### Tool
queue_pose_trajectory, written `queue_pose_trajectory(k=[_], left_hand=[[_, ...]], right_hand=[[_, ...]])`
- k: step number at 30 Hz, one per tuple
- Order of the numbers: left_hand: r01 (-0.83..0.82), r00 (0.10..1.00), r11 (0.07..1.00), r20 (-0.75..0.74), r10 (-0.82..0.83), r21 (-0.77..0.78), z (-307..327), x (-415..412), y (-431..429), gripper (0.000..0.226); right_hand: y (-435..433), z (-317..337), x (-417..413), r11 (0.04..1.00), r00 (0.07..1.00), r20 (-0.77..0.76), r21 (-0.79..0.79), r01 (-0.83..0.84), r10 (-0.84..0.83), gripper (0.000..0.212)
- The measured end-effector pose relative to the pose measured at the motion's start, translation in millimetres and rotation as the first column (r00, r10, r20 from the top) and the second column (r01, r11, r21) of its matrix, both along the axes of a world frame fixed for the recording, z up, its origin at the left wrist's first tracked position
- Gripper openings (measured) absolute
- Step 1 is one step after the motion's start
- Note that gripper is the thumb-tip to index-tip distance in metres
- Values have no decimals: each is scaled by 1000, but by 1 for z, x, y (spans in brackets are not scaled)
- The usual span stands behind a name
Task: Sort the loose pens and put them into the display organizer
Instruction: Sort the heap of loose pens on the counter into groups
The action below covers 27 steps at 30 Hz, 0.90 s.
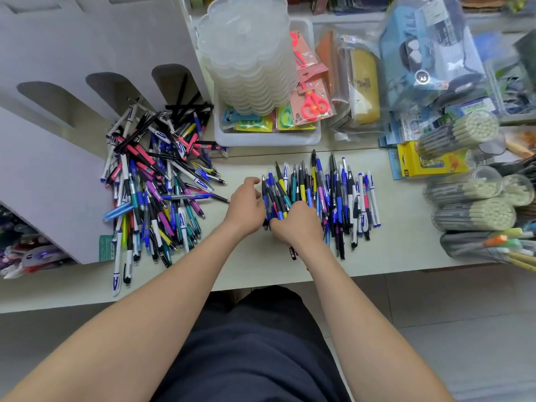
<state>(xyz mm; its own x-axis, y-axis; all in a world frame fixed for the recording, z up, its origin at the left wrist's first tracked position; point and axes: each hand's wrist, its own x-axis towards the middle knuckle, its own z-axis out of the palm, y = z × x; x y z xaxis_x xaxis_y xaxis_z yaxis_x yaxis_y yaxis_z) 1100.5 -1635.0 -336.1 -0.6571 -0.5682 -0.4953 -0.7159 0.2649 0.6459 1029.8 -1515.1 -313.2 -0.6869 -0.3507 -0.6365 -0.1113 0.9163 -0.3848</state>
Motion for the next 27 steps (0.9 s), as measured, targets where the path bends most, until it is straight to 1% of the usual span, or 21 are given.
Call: queue_pose_trajectory(k=[3, 5, 6, 8, 9, 10, 11, 12, 14, 15, 16, 19, 22, 24, 27], left_hand=[[22, 1000, 999, -20, -22, 35, 7, -7, 4, 50], [13, 1000, 998, -10, -12, 60, 9, -10, 7, 53], [9, 1000, 998, -5, -9, 67, 9, -11, 7, 55], [15, 1000, 998, -1, -15, 68, 6, -12, 7, 62], [21, 1000, 997, -5, -20, 68, 6, -12, 7, 64], [18, 1000, 997, -5, -18, 75, 7, -13, 8, 65], [10, 1000, 996, -9, -9, 91, 8, -14, 8, 64], [-4, 1000, 994, -12, 6, 112, 10, -16, 9, 61], [-53, 998, 986, -8, 55, 161, 12, -19, 10, 51], [-79, 996, 979, -15, 83, 187, 13, -21, 10, 49], [-99, 994, 974, -25, 106, 205, 14, -23, 11, 47], [-113, 990, 958, -53, 132, 263, 10, -27, 9, 40], [-90, 993, 958, -45, 106, 272, -1, -28, 9, 44], [-71, 997, 971, -14, 77, 230, -12, -28, 7, 54], [-49, 999, 991, 18, 47, 124, 1, -32, 13, 53]], right_hand=[[5, 8, -10, 999, 995, 99, -9, -31, 31, 40], [12, 17, -18, 1000, 983, 184, -8, -21, 22, 39], [16, 22, -23, 1000, 971, 238, -12, 5, -2, 35], [27, 32, -33, 990, 922, 373, -54, 133, -103, 22], [32, 38, -39, 977, 884, 442, -69, 203, -153, 19], [37, 42, -43, 966, 861, 474, -72, 247, -185, 24], [40, 45, -48, 963, 869, 453, -73, 260, -200, 30], [41, 43, -52, 968, 908, 371, -77, 239, -195, 33], [37, 38, -55, 984, 978, 142, -69, 163, -152, 31], [31, 33, -54, 988, 990, 60, -71, 134, -130, 29], [25, 27, -51, 991, 994, 16, -75, 110, -109, 27], [4, 13, -35, 997, 997, -79, -73, 11, -17, 29], [-8, 2, -23, 995, 980, -186, -57, -86, 74, 46], [-7, -4, -19, 989, 970, -227, -96, -113, 89, 51], [6, -12, -18, 972, 965, -258, -208, -113, 57, 58]])
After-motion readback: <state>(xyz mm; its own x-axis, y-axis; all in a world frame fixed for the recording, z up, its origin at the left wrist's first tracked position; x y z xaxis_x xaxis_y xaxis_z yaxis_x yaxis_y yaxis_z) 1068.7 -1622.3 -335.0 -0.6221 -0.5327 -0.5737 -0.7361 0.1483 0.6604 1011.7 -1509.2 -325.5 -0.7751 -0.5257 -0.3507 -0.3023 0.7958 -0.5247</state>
